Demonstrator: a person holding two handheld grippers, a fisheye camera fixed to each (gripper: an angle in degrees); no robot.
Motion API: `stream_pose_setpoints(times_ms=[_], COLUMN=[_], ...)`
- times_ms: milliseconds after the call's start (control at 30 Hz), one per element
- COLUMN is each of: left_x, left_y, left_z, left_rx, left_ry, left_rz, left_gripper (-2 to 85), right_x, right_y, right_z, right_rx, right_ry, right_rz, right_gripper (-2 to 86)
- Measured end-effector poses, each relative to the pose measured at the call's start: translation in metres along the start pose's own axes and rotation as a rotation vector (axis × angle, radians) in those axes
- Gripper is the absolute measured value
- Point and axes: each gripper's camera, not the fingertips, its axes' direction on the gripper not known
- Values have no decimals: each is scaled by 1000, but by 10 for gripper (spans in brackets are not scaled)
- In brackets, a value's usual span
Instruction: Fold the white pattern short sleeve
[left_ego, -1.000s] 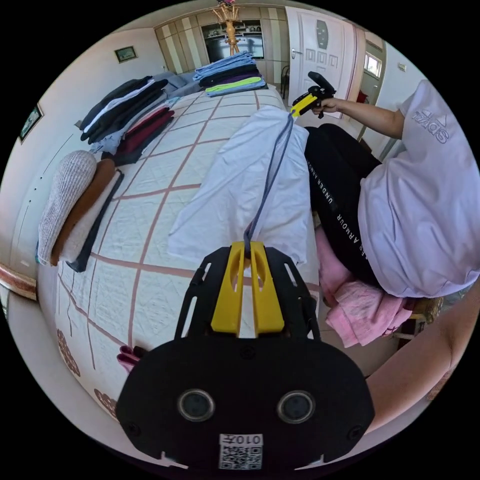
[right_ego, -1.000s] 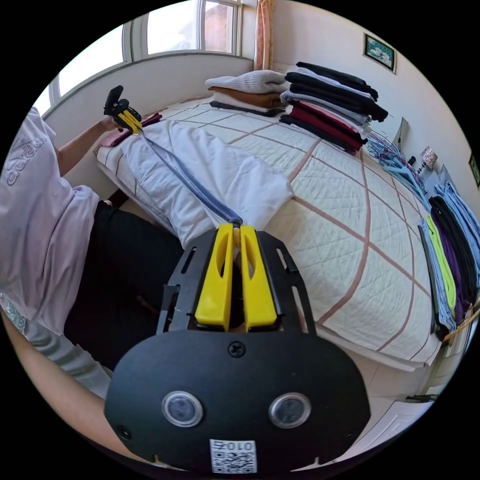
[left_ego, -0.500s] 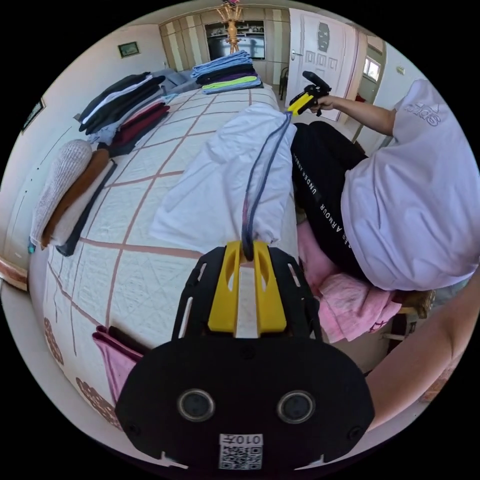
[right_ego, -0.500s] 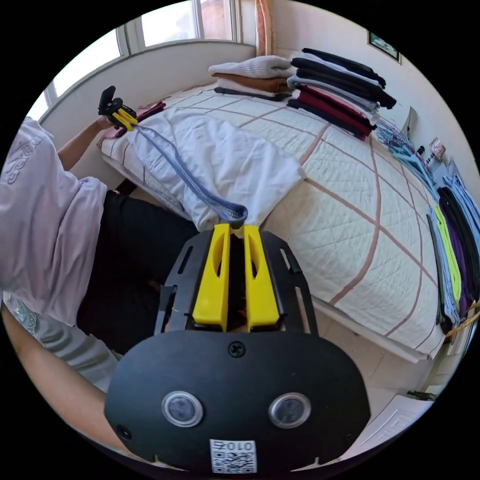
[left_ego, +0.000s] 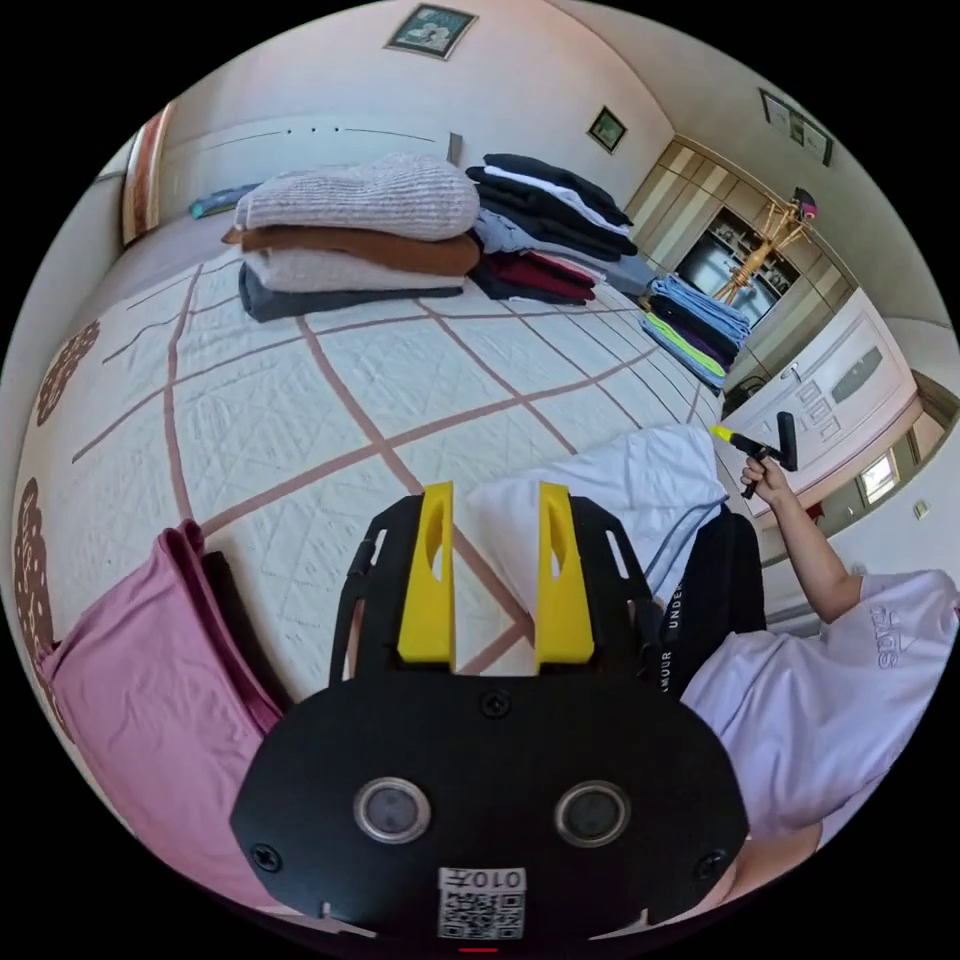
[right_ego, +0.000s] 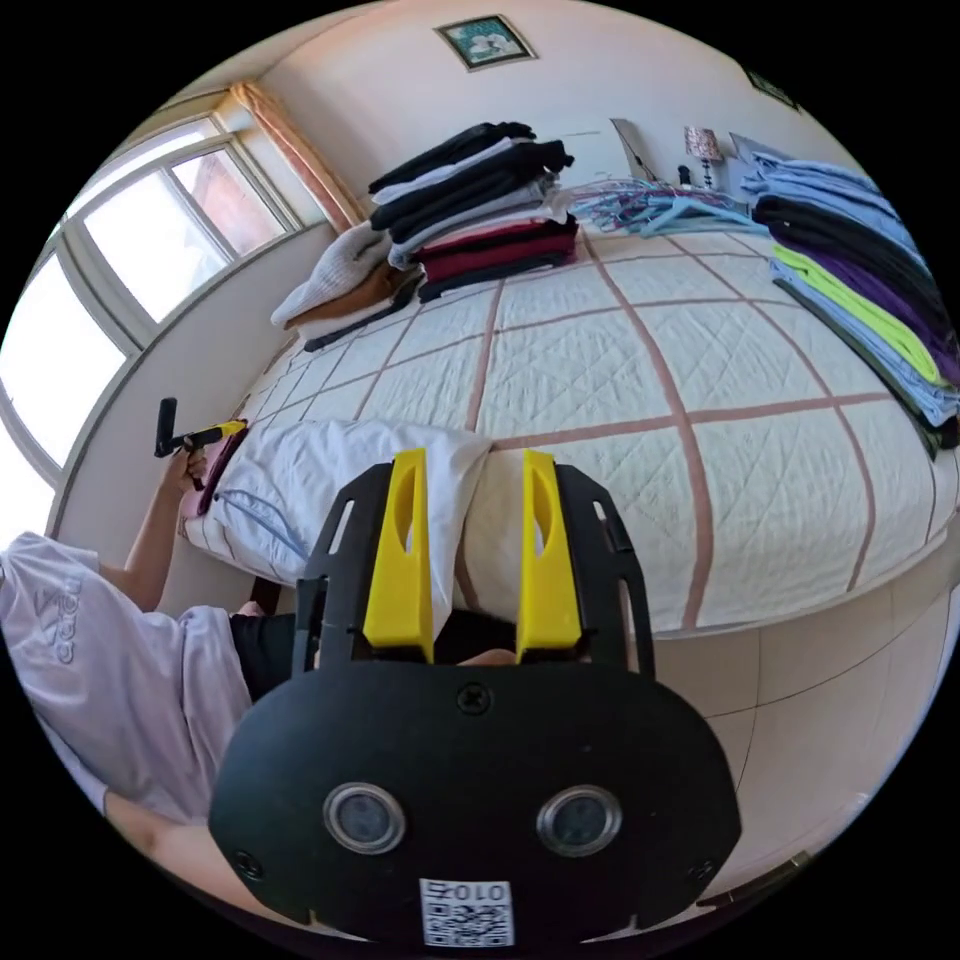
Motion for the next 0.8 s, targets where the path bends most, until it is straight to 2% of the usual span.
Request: stream_pose_setpoints(times_ms=[167, 267, 367, 500, 600, 667, 700, 800], left_x=[-1, -4, -6, 1, -10, -24, -26, -32], left_y=[-9, -2, -1, -6, -5, 1, 3, 5], left_z=[42, 43, 37, 49, 47, 49, 49, 38], left_rx=[-128, -103, -80, -112, -75, -29, -16, 40], left_ry=[32, 14, 57, 84, 119, 293, 310, 334], left_rz=[-6, -31, -31, 4, -39, -76, -82, -86], left_gripper=[118, 116, 109, 91, 59, 36, 32, 16], right_x=[-17, -29, -45, -66, -57, -51, -49, -54], right_y=[-6, -5, -7, -10, -9, -7, -7, -10], right_z=[36, 46, 48, 70, 71, 72, 73, 68], right_rx=[-71, -62, -60, -90, -67, -73, -83, -71], right_ry=[21, 80, 55, 163, 116, 17, -46, -19], right_rz=[1, -13, -44, -96, -21, -3, -3, -14], right_gripper=[129, 126, 113, 97, 71, 51, 43, 38])
